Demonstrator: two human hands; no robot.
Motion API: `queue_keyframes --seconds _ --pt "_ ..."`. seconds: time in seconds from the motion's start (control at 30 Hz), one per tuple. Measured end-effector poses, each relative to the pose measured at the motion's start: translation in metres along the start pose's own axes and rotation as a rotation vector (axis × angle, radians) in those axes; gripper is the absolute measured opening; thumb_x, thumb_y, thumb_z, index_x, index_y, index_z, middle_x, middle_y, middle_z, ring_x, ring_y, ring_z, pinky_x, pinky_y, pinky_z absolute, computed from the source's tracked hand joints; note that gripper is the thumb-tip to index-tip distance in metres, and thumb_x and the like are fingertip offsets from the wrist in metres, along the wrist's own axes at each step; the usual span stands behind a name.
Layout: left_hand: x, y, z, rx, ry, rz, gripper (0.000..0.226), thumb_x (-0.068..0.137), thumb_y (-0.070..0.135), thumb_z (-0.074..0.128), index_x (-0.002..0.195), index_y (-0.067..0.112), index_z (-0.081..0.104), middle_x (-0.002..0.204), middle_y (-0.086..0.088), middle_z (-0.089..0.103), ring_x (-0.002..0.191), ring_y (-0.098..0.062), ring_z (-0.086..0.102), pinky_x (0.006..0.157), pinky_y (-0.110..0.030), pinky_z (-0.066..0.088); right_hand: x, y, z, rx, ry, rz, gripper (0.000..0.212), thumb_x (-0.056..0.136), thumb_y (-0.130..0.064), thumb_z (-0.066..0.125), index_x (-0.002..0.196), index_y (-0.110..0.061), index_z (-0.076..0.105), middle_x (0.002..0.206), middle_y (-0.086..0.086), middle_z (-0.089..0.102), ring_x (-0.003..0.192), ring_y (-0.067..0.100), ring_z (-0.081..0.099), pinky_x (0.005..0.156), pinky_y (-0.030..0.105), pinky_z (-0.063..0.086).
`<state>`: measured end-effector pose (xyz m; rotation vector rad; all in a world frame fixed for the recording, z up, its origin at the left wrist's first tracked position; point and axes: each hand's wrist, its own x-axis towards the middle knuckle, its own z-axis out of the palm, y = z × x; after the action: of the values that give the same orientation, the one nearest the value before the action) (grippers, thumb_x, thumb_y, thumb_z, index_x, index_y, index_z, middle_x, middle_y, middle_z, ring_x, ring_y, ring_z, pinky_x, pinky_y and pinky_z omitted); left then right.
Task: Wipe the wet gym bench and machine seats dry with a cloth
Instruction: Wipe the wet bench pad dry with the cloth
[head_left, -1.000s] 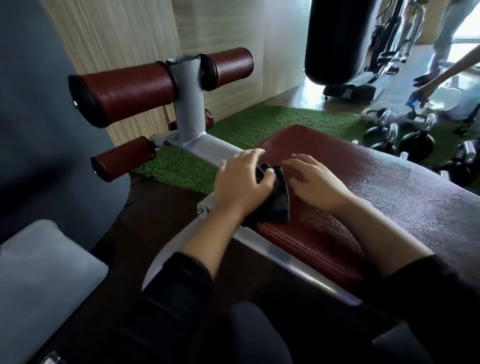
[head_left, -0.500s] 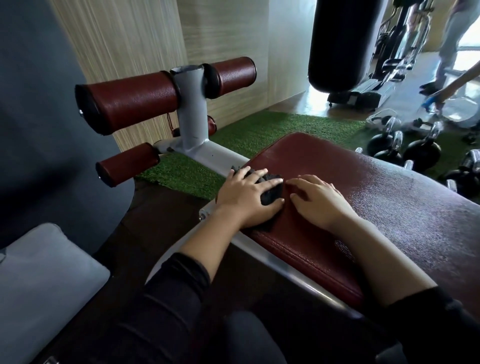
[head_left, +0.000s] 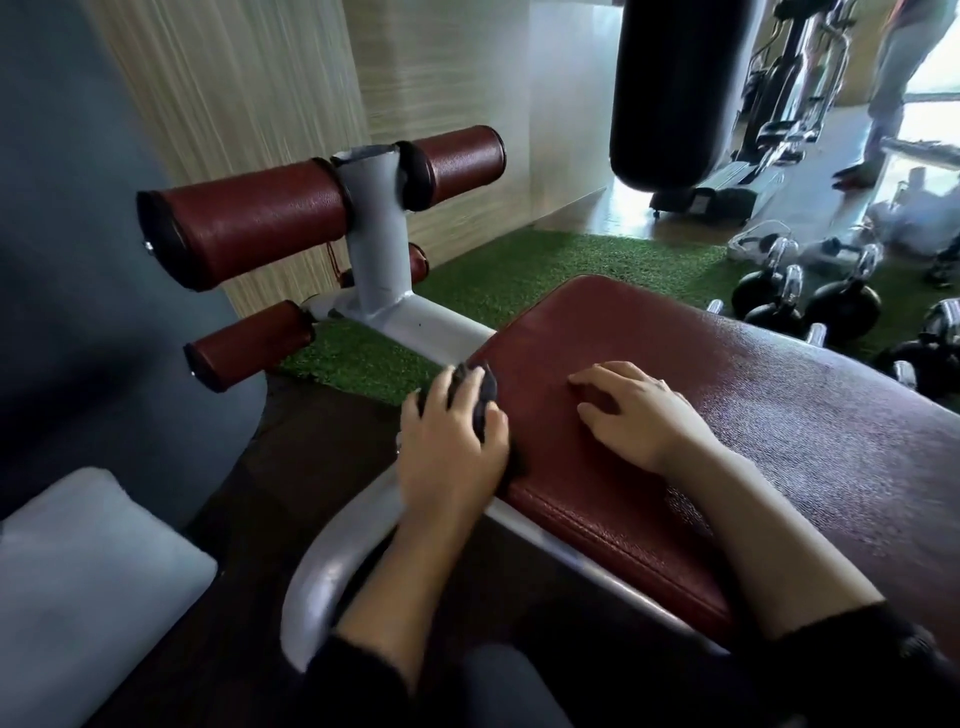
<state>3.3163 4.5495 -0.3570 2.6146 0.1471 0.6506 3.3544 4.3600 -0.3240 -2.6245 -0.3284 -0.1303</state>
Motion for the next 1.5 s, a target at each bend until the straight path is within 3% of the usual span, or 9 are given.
queue_keyframes --seconds 0.1,0.2,0.37,0.57,0.77,1.0,1.13,1.27,1.5 --pt "-0.022 0.012 0.007 0.113 0.037 0.233 0.05 0.088 0.043 0.037 0.128 0.028 0.063 0.136 -0.004 0.058 0.126 -0.035 0.047 0.109 -0.056 0.028 0.002 0.001 0.001 0.0 -0.009 -0.001 0.037 0.087 -0.038 0.051 0.124 -0.043 0.05 0.14 -0.016 0.041 0.13 0.014 0.039 0.112 0.039 0.027" --pt "0.004 0.022 -0.001 0.094 -0.175 0.318 0.056 0.086 0.049 0.029 0.135 0.037 0.055 0.146 0.003 0.048 0.137 -0.029 0.035 0.117 -0.047 0.011 0.006 0.0 0.001 0.011 -0.016 0.009 0.038 0.085 -0.037 0.052 0.122 -0.045 0.051 0.14 -0.013 0.042 0.128 0.016 0.042 0.11 0.038 0.031" --pt "0.06 0.024 0.0 0.019 -0.328 0.055 0.049 0.093 0.046 0.043 0.142 0.043 0.043 0.154 0.011 0.033 0.139 -0.019 0.027 0.113 -0.036 0.024 0.005 -0.002 -0.001 0.004 -0.019 0.029 0.036 0.084 -0.039 0.054 0.119 -0.046 0.052 0.138 -0.014 0.043 0.125 0.017 0.044 0.106 0.038 0.034" --pt "0.023 0.004 -0.006 -0.137 -0.107 -0.217 0.05 0.094 0.041 0.041 0.143 0.03 0.043 0.144 -0.004 0.042 0.129 -0.027 0.041 0.104 -0.042 0.038 0.003 -0.001 -0.002 0.0 -0.015 0.025 0.036 0.085 -0.04 0.053 0.12 -0.048 0.051 0.138 -0.017 0.042 0.126 0.016 0.044 0.105 0.035 0.033" --pt "-0.058 0.037 0.015 0.044 0.08 -0.033 0.054 0.092 0.037 0.032 0.136 0.014 0.054 0.143 -0.012 0.048 0.133 -0.04 0.04 0.109 -0.058 0.03 0.008 0.005 0.003 0.026 -0.04 -0.005 0.036 0.085 -0.037 0.055 0.12 -0.043 0.053 0.137 -0.014 0.044 0.126 0.016 0.045 0.109 0.039 0.032" --pt "-0.011 0.065 0.009 0.152 -0.234 0.203 0.058 0.09 0.04 0.025 0.137 0.019 0.052 0.148 -0.008 0.044 0.14 -0.03 0.031 0.117 -0.05 0.009 0.002 0.003 0.0 0.204 0.183 -0.027 0.027 0.092 -0.019 0.052 0.117 -0.017 0.063 0.129 0.0 0.055 0.122 0.018 0.049 0.109 0.047 0.03" --pt "0.02 0.064 -0.002 -0.056 -0.401 0.264 0.047 0.101 0.038 0.031 0.146 0.026 0.039 0.159 0.001 0.024 0.147 -0.023 0.017 0.12 -0.046 0.007 -0.012 -0.015 0.0 0.347 0.273 -0.064 0.029 0.09 -0.012 0.051 0.117 -0.015 0.061 0.122 0.003 0.058 0.113 0.018 0.054 0.103 0.03 0.038" --pt "0.024 0.021 -0.023 -0.174 -0.154 0.158 0.054 0.093 0.041 0.028 0.14 0.027 0.049 0.152 0.006 0.038 0.139 -0.014 0.033 0.112 -0.032 0.029 -0.014 -0.044 0.012 0.274 0.231 -0.143 0.034 0.094 -0.023 0.047 0.127 -0.017 0.054 0.131 0.003 0.053 0.124 0.018 0.046 0.107 0.027 0.032" --pt "0.016 0.001 -0.017 -0.058 -0.234 0.085 0.046 0.102 0.034 0.035 0.147 0.025 0.04 0.156 0.004 0.031 0.144 -0.013 0.022 0.114 -0.03 0.02 -0.014 -0.054 0.028 -0.078 -0.04 -0.02 0.052 0.096 -0.05 0.027 0.146 -0.046 0.012 0.158 -0.006 0.008 0.146 0.018 -0.001 0.118 0.039 -0.001"
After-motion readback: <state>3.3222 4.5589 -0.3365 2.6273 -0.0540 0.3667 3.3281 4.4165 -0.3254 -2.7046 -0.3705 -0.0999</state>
